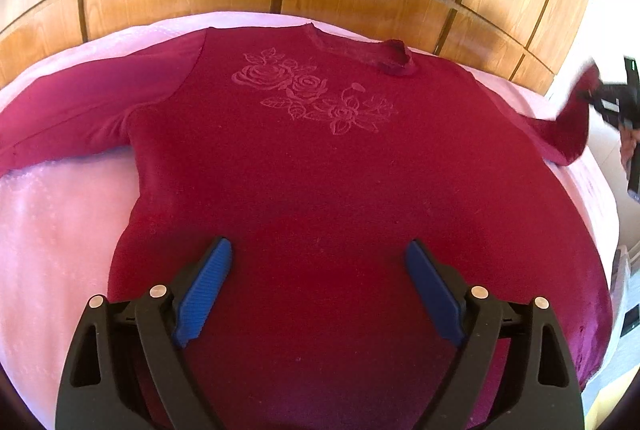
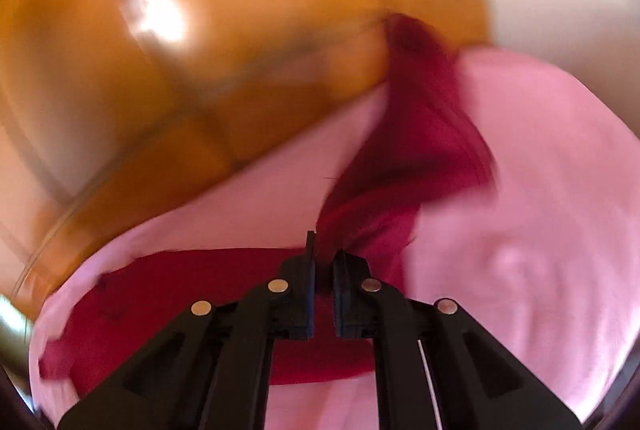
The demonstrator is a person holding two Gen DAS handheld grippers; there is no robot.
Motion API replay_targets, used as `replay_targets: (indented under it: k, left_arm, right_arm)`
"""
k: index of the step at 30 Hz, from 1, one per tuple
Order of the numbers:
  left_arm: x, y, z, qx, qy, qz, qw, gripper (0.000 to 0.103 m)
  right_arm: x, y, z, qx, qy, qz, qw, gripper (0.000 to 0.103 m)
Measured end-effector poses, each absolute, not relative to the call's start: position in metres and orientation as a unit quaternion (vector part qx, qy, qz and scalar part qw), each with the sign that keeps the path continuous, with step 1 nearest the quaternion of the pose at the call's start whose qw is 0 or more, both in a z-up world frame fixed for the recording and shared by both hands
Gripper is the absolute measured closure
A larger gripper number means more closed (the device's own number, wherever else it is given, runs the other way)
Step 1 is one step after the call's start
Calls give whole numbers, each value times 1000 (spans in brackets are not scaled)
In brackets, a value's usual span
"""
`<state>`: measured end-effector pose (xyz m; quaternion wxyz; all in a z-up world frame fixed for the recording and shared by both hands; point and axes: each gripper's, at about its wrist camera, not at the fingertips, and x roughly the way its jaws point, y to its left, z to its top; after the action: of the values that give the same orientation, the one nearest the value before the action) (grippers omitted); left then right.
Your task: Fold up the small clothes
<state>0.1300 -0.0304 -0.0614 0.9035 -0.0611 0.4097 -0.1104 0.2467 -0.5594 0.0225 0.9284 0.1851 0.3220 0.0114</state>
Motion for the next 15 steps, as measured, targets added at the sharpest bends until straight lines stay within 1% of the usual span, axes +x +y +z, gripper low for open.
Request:
replay_targets:
  k: [2, 5, 10, 12, 13, 14, 15]
  left_arm:
    - [130, -30, -59, -62, 410, -111, 903, 15]
    - [131, -27, -54, -81, 414, -111, 900, 15]
    - [138, -12, -37, -153, 405, -123, 893, 15]
    - [145, -6, -28, -172, 397, -125, 893, 15]
    - [148, -3, -24, -179, 394, -126, 893, 15]
    - [153, -1, -19, -186, 390, -126, 893, 15]
    - [157, 0, -16, -190, 385, -128, 894, 15]
  right_arm:
    - [252, -510, 32, 172, 316, 64, 931, 98]
    - [258, -441, 33, 151, 318, 126, 927, 98]
    - [256, -323, 5, 103, 351, 222, 904, 98]
    - [256, -293, -6, 83, 359, 244, 897, 96]
    - [254, -278, -13, 76, 364, 259, 892, 92]
    - [257, -271, -16, 75, 365, 265, 890, 73]
    - [257, -267, -18, 77, 364, 271, 888, 47]
